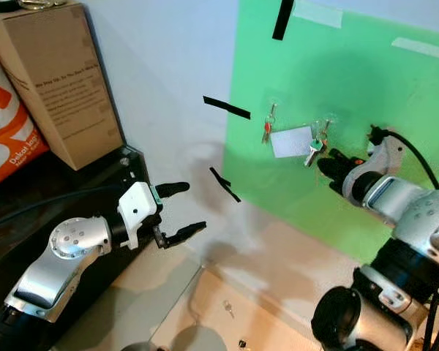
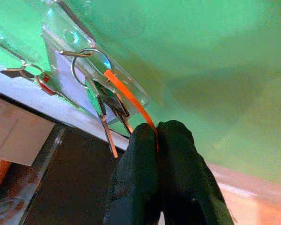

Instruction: Hang keys on a hook

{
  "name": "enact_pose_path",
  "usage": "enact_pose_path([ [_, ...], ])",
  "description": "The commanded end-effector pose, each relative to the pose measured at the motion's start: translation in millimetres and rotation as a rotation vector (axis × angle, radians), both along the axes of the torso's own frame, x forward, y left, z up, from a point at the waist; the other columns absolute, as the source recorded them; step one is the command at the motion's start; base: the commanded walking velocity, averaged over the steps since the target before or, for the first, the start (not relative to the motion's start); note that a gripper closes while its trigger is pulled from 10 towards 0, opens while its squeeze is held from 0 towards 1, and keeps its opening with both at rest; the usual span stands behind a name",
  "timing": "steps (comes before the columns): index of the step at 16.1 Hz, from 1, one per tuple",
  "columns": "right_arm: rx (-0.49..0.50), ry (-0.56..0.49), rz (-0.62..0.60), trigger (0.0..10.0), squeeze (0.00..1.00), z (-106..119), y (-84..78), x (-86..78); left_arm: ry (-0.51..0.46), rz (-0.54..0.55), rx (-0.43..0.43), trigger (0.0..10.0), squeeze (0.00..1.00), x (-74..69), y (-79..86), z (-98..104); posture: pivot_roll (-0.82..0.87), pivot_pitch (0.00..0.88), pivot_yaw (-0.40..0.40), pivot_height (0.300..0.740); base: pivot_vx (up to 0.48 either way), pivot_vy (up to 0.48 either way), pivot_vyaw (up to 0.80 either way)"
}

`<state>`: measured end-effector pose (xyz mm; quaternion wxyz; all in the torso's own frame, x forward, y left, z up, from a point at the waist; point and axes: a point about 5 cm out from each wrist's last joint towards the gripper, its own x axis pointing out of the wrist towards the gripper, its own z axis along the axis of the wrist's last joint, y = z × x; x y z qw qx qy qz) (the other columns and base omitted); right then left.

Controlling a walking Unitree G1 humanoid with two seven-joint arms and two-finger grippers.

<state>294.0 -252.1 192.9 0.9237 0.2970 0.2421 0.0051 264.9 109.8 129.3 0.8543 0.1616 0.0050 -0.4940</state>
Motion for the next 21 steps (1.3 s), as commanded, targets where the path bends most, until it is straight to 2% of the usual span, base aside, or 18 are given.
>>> enact_pose_path([
  [1,-0.023,-0.031,0.018,10.0,0.00,3,4.1,0.3,-0.027,-0.008,-0.007,10.0,0.37,0.1,-0.3,6,0.02,0.000,-0.038,0.740,0.000,0.000,0.00],
  [4,-0.050,-0.028,0.019,10.0,0.00,-3,6.8,-2.1,-0.027,-0.009,-0.009,10.0,0.36,-0.4,-0.9,5,0.02,0.000,-0.042,0.740,0.000,0.000,0.00],
  [7,-0.133,-0.041,0.036,10.0,0.00,-8,9.3,-4.8,-0.032,-0.008,-0.008,10.0,0.37,0.1,-1.3,6,0.02,0.000,-0.039,0.740,0.000,0.000,0.00],
  [11,-0.151,-0.045,0.034,10.0,0.00,-10,10.0,-5.6,-0.043,-0.008,-0.018,10.0,0.37,1.1,-2.7,8,0.02,0.000,-0.039,0.740,0.000,0.000,0.00],
  [14,-0.165,-0.078,0.035,10.0,0.00,-9,11.1,-4.3,-0.064,0.018,-0.121,10.0,0.37,5.5,-5.5,23,0.02,0.000,-0.041,0.740,0.000,0.000,0.00],
  [15,-0.178,-0.075,0.036,10.0,0.15,-9,11.1,-4.0,-0.063,0.020,-0.151,10.0,0.37,6.5,-6.3,26,0.02,0.000,-0.041,0.740,0.000,0.000,0.00],
  [16,-0.225,-0.076,0.021,10.0,1.00,-11,9.4,-4.1,-0.049,0.004,-0.189,10.0,0.37,6.2,-8.5,31,0.02,0.000,-0.042,0.740,0.000,0.000,0.00],
  [17,-0.204,-0.078,0.022,10.0,1.00,-12,9.8,-4.4,-0.029,-0.032,-0.192,10.0,0.36,3.6,-11.1,32,0.02,0.000,-0.042,0.740,0.000,0.000,0.00],
  [18,-0.143,-0.099,0.013,10.0,1.00,-9,11.6,-4.1,-0.028,-0.052,-0.172,10.0,0.36,2.0,-12.7,31,0.02,0.000,-0.041,0.740,0.000,0.000,0.00],
  [21,-0.127,-0.100,0.023,10.0,1.00,-10,14.1,-6.9,-0.042,-0.012,-0.168,10.0,0.36,7.0,-11.4,30,0.02,0.000,-0.041,0.740,0.000,0.000,0.00],
])
